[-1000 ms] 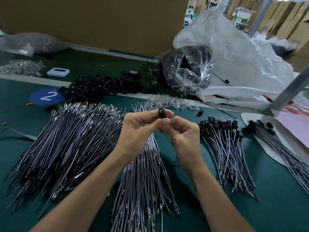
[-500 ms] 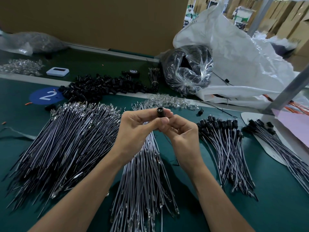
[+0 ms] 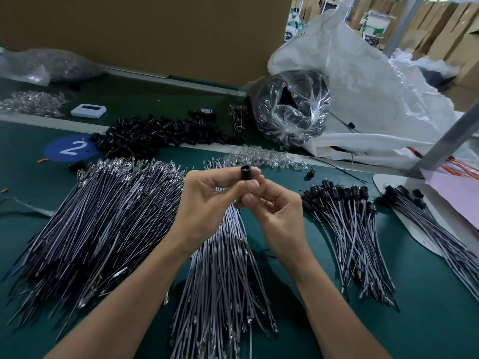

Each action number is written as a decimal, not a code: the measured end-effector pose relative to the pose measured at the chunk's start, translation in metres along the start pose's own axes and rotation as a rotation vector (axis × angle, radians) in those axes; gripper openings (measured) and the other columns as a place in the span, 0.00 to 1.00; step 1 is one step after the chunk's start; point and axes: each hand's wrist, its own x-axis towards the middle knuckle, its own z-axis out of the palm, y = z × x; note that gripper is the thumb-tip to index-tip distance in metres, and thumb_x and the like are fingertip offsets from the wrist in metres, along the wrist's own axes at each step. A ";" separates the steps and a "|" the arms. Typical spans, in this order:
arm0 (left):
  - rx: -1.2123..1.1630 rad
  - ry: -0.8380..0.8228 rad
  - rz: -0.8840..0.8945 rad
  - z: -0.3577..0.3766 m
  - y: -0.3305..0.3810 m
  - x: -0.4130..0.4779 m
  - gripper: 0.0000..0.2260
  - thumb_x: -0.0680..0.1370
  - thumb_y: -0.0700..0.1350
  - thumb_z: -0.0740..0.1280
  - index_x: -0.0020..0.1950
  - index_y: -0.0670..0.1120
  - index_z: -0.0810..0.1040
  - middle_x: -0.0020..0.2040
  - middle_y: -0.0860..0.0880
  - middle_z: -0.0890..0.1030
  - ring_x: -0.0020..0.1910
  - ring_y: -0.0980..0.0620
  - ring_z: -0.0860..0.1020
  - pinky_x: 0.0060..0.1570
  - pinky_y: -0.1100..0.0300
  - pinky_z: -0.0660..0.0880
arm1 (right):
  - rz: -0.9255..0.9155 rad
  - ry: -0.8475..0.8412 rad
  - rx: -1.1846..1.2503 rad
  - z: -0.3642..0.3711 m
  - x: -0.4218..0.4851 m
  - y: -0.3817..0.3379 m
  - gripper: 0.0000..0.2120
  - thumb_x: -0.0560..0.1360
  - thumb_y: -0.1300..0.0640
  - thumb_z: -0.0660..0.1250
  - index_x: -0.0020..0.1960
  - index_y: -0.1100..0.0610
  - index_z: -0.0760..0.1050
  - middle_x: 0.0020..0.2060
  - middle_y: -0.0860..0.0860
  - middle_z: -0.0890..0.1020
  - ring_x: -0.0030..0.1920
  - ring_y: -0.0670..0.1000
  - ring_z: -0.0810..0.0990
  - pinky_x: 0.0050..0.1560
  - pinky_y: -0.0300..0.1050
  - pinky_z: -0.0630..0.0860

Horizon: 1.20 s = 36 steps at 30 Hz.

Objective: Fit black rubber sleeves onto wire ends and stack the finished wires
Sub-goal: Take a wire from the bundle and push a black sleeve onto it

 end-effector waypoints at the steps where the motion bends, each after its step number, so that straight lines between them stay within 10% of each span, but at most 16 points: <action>1: 0.006 0.005 -0.008 0.000 -0.001 0.000 0.08 0.70 0.43 0.73 0.48 0.47 0.86 0.45 0.49 0.87 0.47 0.52 0.84 0.45 0.60 0.81 | 0.000 0.009 -0.033 0.000 -0.001 0.001 0.05 0.73 0.61 0.70 0.44 0.52 0.82 0.39 0.47 0.85 0.40 0.50 0.84 0.49 0.57 0.81; 7: 0.046 0.018 -0.128 0.004 -0.008 -0.001 0.12 0.68 0.42 0.74 0.50 0.41 0.84 0.44 0.48 0.87 0.43 0.50 0.86 0.44 0.63 0.80 | 0.015 0.101 -0.016 -0.002 -0.003 0.003 0.09 0.73 0.50 0.70 0.43 0.56 0.82 0.37 0.53 0.85 0.41 0.54 0.85 0.45 0.45 0.80; 29: 0.161 0.062 -0.003 0.000 0.005 -0.005 0.08 0.71 0.35 0.74 0.45 0.47 0.85 0.43 0.49 0.86 0.43 0.50 0.85 0.41 0.65 0.80 | -0.020 0.003 -0.062 0.000 -0.003 0.014 0.02 0.74 0.57 0.71 0.44 0.53 0.82 0.38 0.51 0.85 0.41 0.60 0.83 0.46 0.71 0.75; 36: -0.034 0.082 -0.235 0.001 -0.003 -0.001 0.13 0.68 0.42 0.73 0.52 0.47 0.82 0.44 0.46 0.87 0.44 0.50 0.85 0.41 0.65 0.79 | 0.085 0.071 -0.075 0.000 -0.004 0.009 0.04 0.74 0.54 0.72 0.42 0.54 0.83 0.36 0.53 0.85 0.39 0.54 0.86 0.45 0.51 0.82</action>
